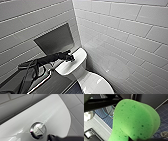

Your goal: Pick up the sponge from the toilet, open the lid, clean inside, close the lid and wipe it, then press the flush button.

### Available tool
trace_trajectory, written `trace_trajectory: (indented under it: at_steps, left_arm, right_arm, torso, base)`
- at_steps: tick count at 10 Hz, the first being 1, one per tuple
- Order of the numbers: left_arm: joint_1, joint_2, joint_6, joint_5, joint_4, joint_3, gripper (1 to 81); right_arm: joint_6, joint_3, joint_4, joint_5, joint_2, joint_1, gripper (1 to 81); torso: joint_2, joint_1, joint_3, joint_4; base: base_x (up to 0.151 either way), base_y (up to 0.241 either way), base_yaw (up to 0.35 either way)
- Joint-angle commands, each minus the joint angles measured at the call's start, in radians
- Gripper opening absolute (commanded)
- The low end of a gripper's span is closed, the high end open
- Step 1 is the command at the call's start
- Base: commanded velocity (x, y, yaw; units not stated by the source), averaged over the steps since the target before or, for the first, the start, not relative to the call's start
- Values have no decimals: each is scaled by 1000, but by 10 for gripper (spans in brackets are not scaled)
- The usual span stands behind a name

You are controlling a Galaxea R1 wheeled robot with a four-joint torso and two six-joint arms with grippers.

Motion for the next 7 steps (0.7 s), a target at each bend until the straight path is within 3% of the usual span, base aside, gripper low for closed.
trace_trajectory:
  at_steps: [1, 7]
  left_arm:
    - [-172, -15, 1, -5, -10, -22, 10]
    - [-163, -10, 5, -16, -7, -66, 10]
  right_arm:
    - [-1, 17, 6, -78, 7, -20, 10]
    - [-1, 18, 6, -78, 7, -29, 10]
  torso:
    - [0, 0, 0, 0]
    - [0, 0, 0, 0]
  base:
    - [0, 0, 0]
    - [0, 0, 0]
